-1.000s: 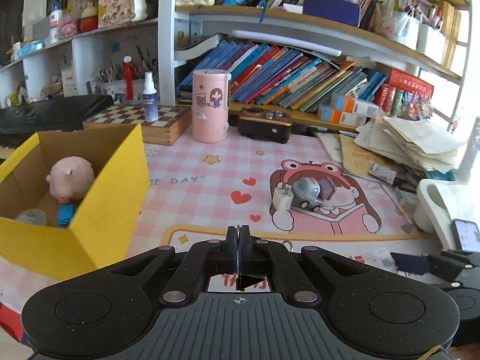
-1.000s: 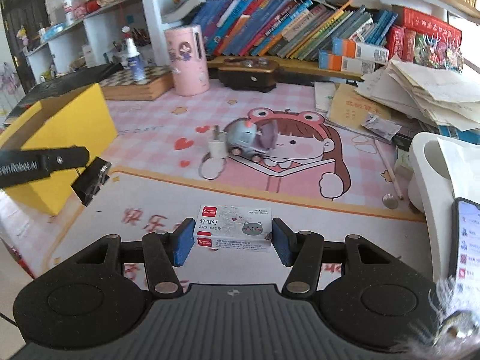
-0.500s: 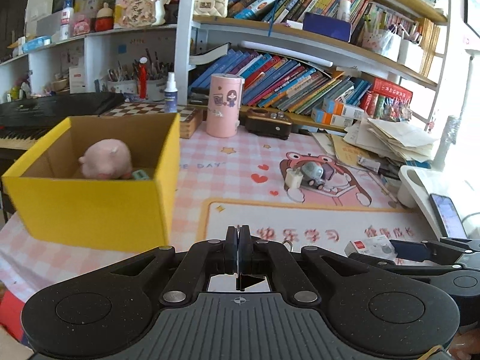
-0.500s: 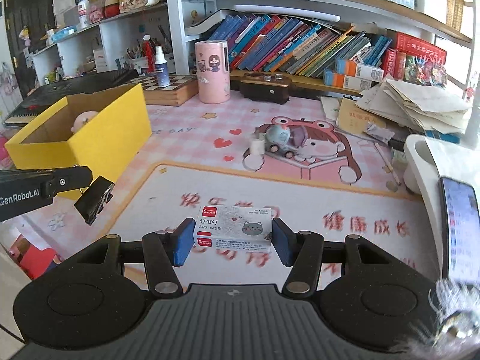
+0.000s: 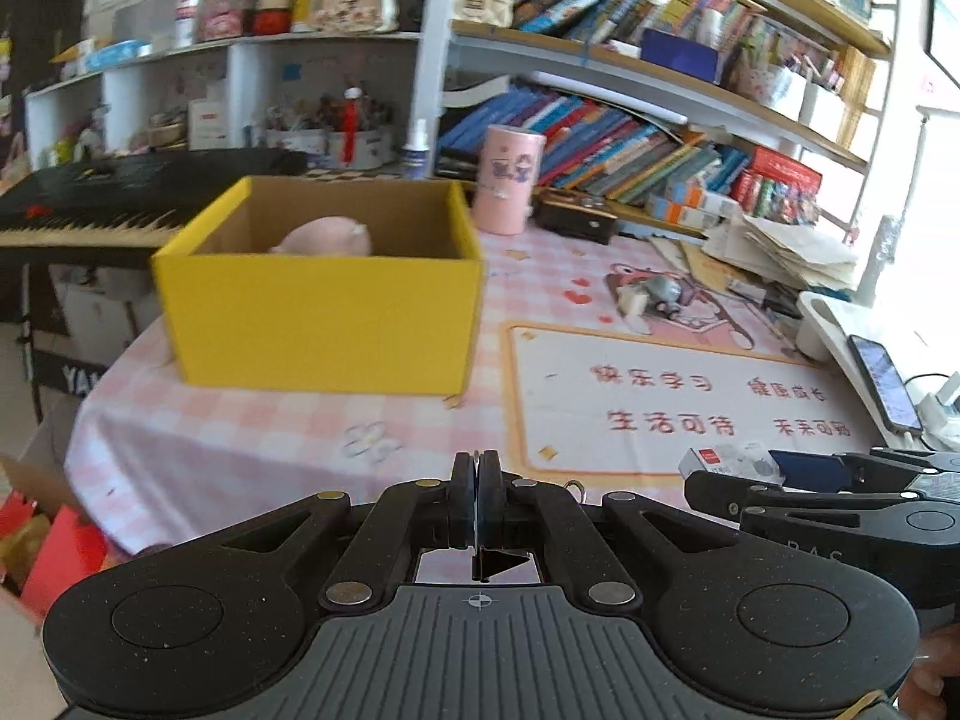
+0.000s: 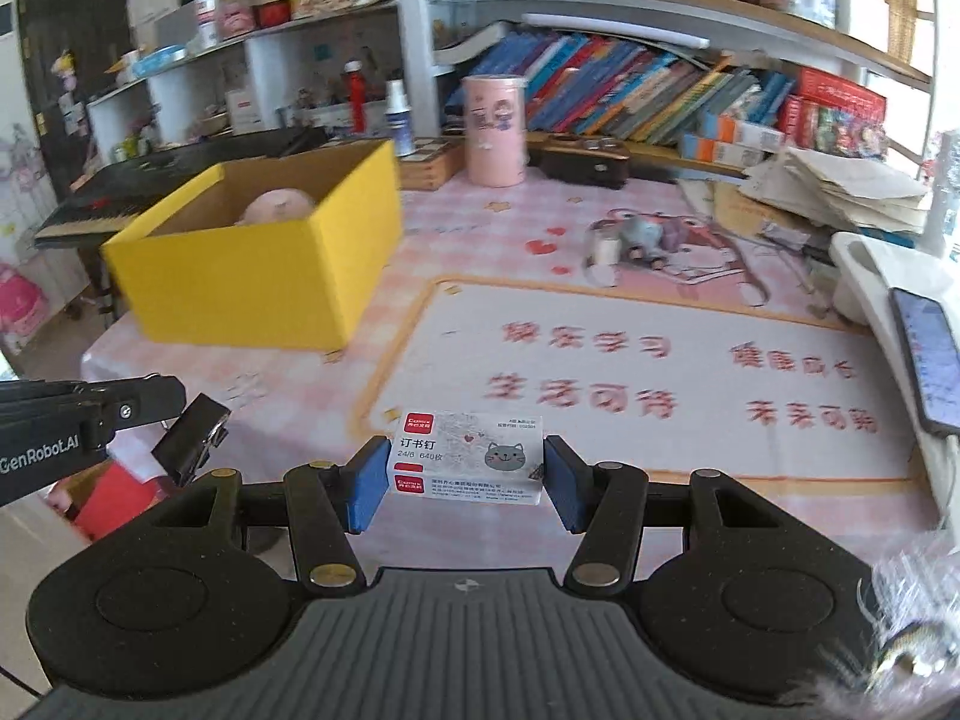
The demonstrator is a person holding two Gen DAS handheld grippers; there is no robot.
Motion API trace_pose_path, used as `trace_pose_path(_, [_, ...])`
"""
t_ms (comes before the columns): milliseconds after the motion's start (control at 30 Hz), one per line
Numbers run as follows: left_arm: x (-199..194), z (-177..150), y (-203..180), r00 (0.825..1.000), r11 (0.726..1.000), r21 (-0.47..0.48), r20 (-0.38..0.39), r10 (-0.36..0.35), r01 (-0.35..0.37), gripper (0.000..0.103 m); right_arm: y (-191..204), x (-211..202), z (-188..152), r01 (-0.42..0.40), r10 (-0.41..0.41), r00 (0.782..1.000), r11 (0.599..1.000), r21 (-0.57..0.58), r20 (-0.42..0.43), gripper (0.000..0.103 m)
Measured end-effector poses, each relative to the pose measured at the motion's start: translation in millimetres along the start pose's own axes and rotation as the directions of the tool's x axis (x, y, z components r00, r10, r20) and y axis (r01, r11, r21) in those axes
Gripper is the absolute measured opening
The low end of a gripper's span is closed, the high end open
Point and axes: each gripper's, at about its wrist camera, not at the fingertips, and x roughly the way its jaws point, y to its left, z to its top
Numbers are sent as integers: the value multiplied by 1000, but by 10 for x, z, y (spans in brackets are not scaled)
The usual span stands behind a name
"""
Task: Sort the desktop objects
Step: 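Carry the staple box and binder clip with both tools toward the yellow box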
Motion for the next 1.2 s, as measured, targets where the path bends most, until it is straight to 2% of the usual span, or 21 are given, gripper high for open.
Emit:
trace_pose_path(467, [-391, -233, 512, 996, 991, -93, 2, 94, -93, 0, 699, -47, -99, -124, 119, 992, 988, -93, -51, 52])
trace_pose_path(1200, [-501, -250, 758, 993, 990, -85, 13, 115, -113, 0, 999, -4, -108, -167, 159, 985, 979, -114, -71, 52])
